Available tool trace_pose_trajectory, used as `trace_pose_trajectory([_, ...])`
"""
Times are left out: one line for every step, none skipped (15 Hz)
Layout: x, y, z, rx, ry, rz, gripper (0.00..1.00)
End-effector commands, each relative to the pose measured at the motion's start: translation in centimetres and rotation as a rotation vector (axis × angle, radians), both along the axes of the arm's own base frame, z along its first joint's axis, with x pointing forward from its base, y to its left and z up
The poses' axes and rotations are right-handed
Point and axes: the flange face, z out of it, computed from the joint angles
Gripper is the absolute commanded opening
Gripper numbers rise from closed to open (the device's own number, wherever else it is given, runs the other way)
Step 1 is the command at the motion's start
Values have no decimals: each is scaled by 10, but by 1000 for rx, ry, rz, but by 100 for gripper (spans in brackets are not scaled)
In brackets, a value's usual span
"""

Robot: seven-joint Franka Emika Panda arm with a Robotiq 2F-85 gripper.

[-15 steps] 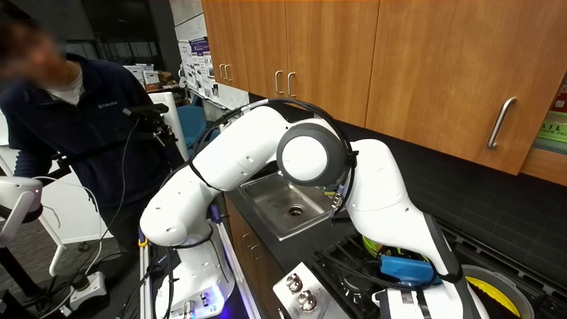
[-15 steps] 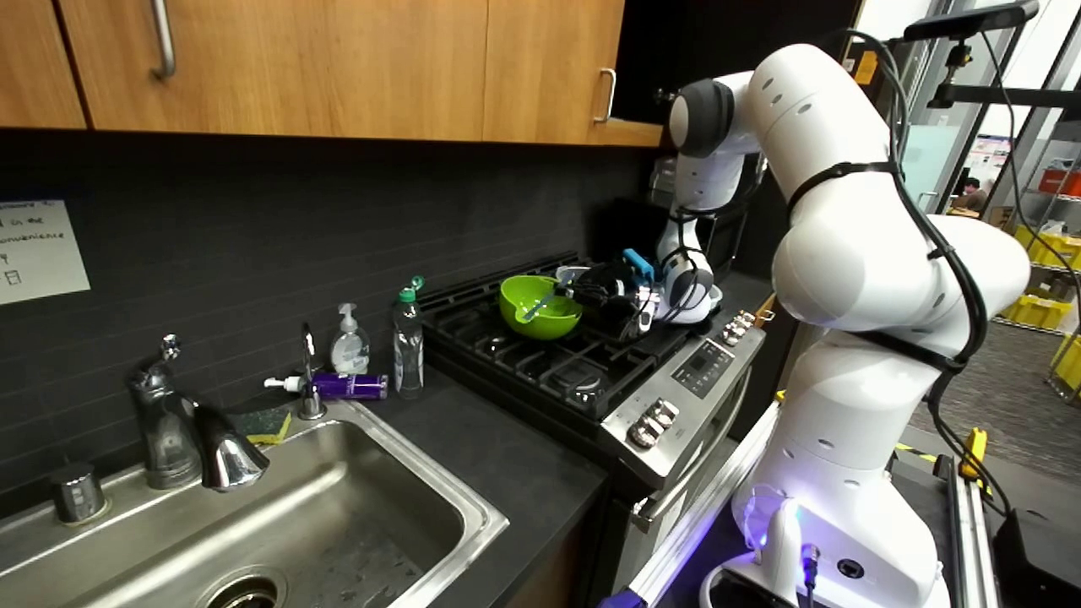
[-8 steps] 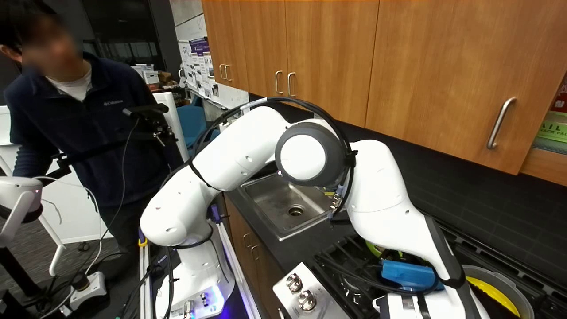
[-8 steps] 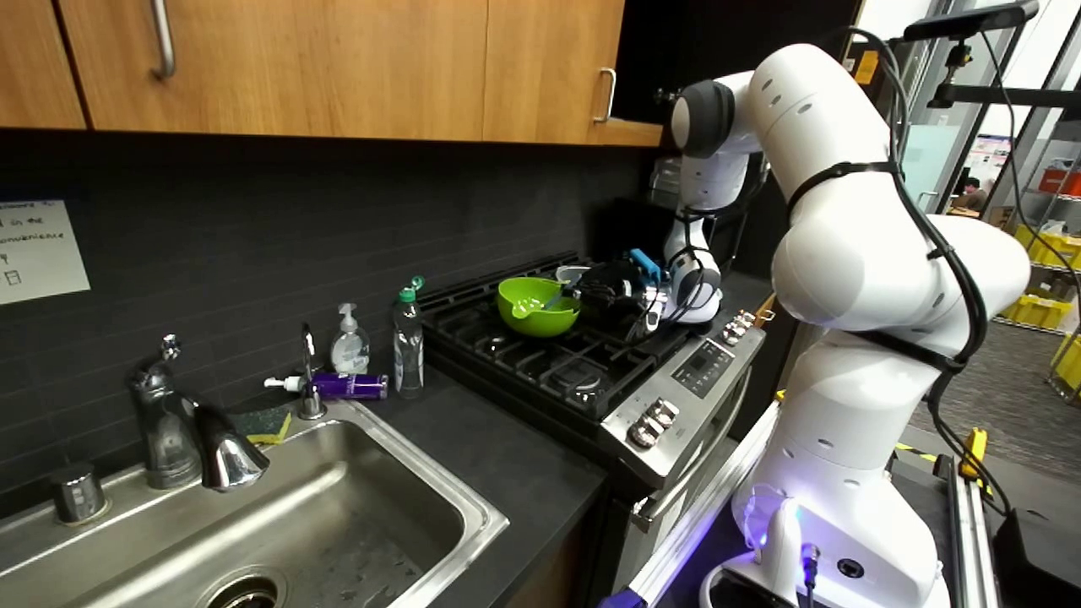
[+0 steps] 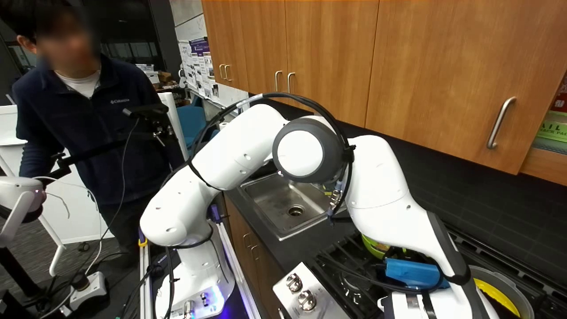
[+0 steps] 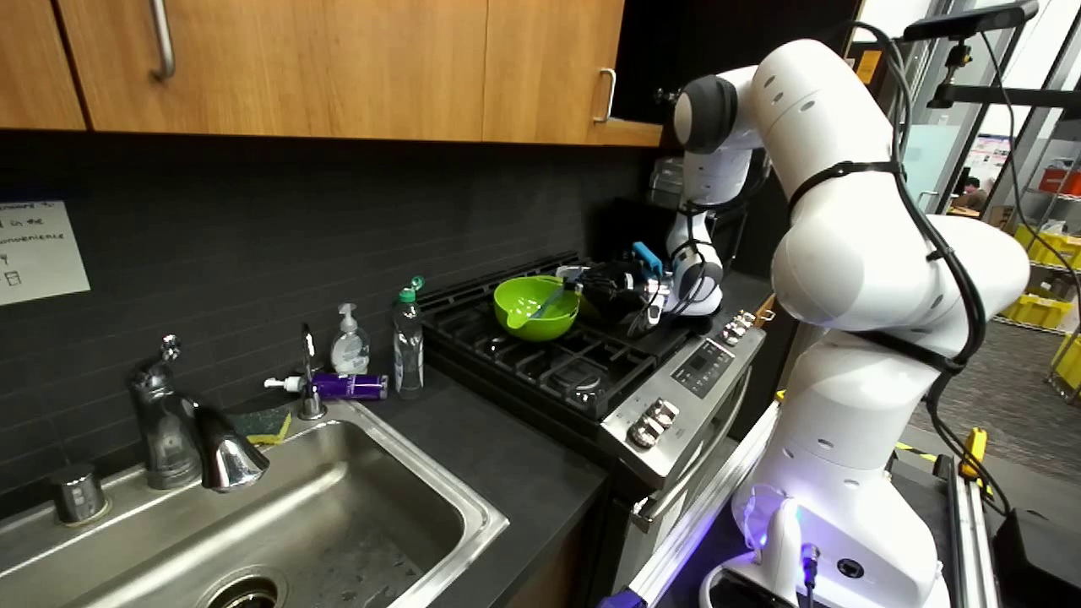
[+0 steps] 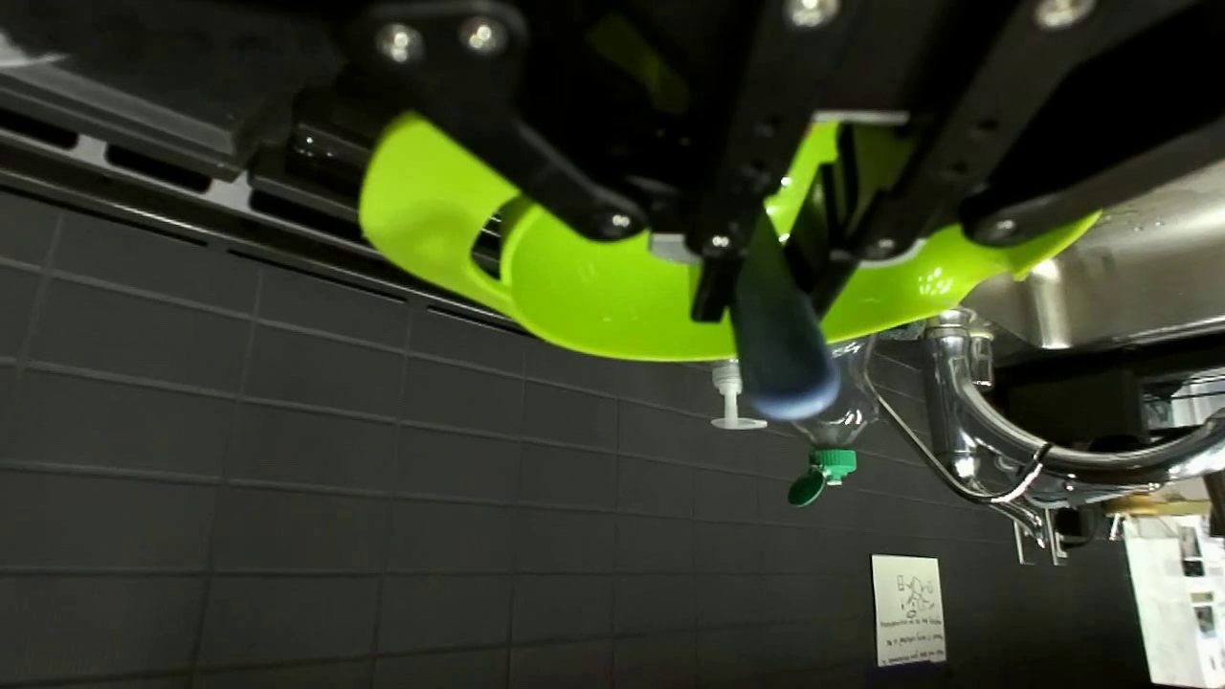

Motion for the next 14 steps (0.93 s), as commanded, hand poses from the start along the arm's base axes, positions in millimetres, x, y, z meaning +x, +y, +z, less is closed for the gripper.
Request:
trace_pose_trajectory([3, 0, 21, -14, 1, -11, 5])
trace_pose_trajectory([4, 0, 23, -17, 0, -10, 5])
trace_pose_trajectory([5, -1, 25, -20, -2, -10, 5])
trace_pose_trajectory([5, -1, 27, -23, -3, -10, 5])
trace_pose_trajectory([5, -1, 28, -26, -4, -11, 5])
trace_pose_trajectory([6, -1, 29, -28, -6, -11, 5])
trace_pose_trajectory([5, 0, 27, -27, -2, -10, 5])
trace_pose_trajectory([4, 0, 26, -26, 1, -11, 5])
trace_pose_trajectory([3, 1, 24, -25, 5, -12, 5])
trace_pose_trajectory([0, 2, 21, -24, 11, -16, 5])
trace_pose_trajectory([-2, 2, 19, -22, 16, -19, 5])
trace_pose_trajectory([-5, 3, 16, -20, 21, -21, 5])
trace_pose_trajectory([-7, 4, 15, -17, 25, -22, 5])
trace_pose_trajectory([-10, 4, 12, -14, 30, -25, 5])
